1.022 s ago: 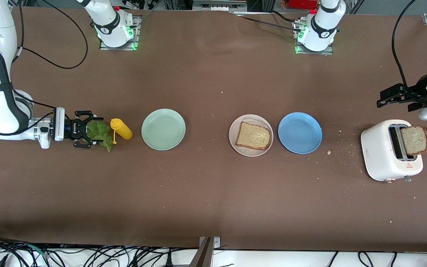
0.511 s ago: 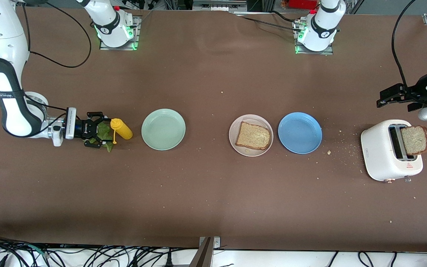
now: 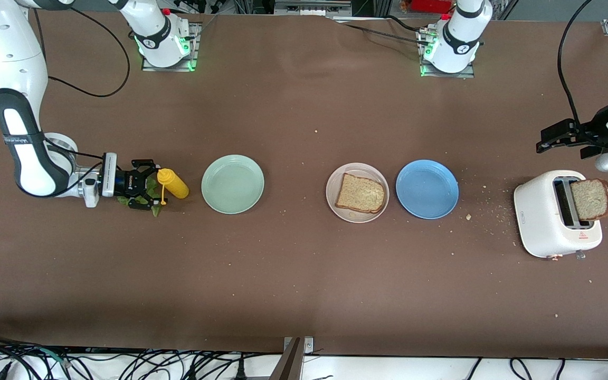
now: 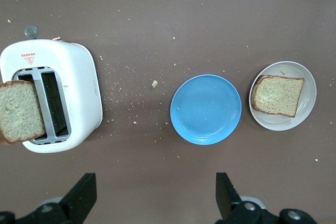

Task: Make sandwich in beige plate with both arms
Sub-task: 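Grasp the yellow squeeze bottle with the right gripper and lift it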

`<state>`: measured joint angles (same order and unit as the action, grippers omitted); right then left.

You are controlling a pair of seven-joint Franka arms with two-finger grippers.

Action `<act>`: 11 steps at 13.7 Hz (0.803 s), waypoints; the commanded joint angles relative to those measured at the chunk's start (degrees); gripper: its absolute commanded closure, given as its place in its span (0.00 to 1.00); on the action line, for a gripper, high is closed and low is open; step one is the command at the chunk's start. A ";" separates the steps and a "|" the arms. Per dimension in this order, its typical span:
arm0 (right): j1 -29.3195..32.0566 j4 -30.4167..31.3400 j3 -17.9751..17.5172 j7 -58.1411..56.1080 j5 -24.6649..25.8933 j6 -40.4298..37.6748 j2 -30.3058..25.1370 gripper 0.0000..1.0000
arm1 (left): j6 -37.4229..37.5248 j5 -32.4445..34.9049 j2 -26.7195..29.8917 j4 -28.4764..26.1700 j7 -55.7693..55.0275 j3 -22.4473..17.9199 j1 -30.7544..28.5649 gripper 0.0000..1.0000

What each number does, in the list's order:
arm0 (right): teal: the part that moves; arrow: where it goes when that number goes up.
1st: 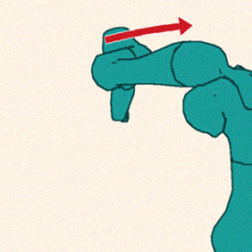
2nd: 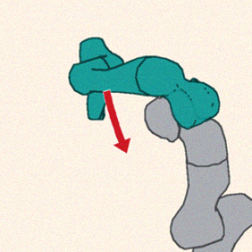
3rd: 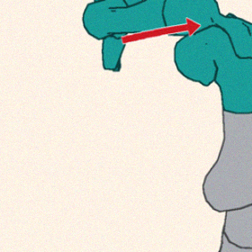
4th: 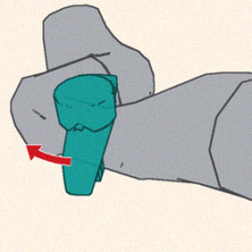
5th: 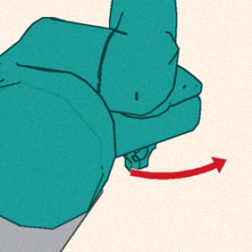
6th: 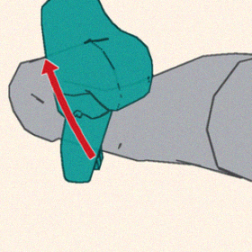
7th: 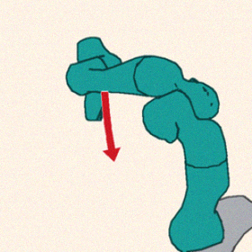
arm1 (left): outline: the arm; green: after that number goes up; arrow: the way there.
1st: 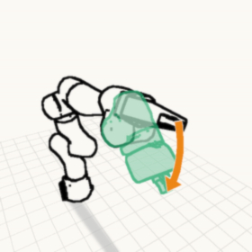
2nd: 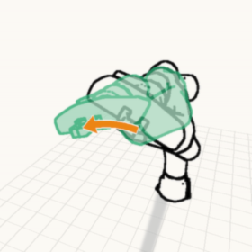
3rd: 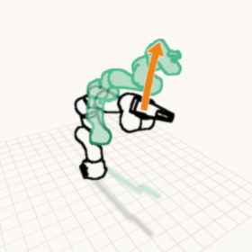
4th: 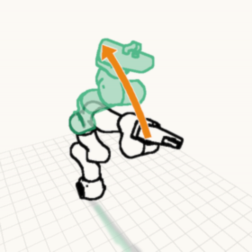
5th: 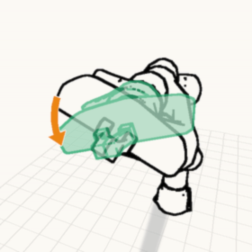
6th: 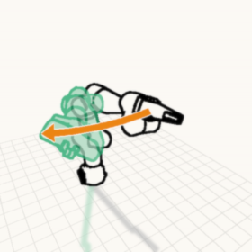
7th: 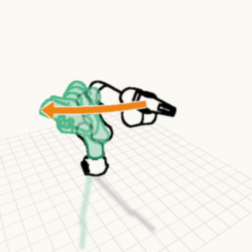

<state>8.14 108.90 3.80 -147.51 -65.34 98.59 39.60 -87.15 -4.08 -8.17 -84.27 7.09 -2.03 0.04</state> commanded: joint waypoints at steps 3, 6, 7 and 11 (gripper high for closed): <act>-2.25 0.70 0.50 -0.86 -2.95 0.28 1.10 0.05 | 0.75 -0.84 0.70 -0.64 -0.32 0.10 -0.12 0.00; -2.78 0.53 0.50 4.67 -2.08 0.28 0.75 0.44 | 0.75 -0.84 0.70 -0.64 -0.32 0.18 -0.12 0.00; -3.04 0.35 0.42 7.04 -1.38 0.11 0.57 0.60 | 0.84 -0.84 0.70 -0.64 -0.32 0.19 -0.12 0.00; -3.40 -1.75 0.15 14.59 1.09 -0.24 0.04 0.91 | 0.84 -0.84 0.70 -0.64 -0.23 0.19 -0.12 0.00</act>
<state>5.30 108.01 3.80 -137.39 -65.82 98.61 40.74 -86.71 -4.08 -8.17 -84.27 7.09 -2.00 0.05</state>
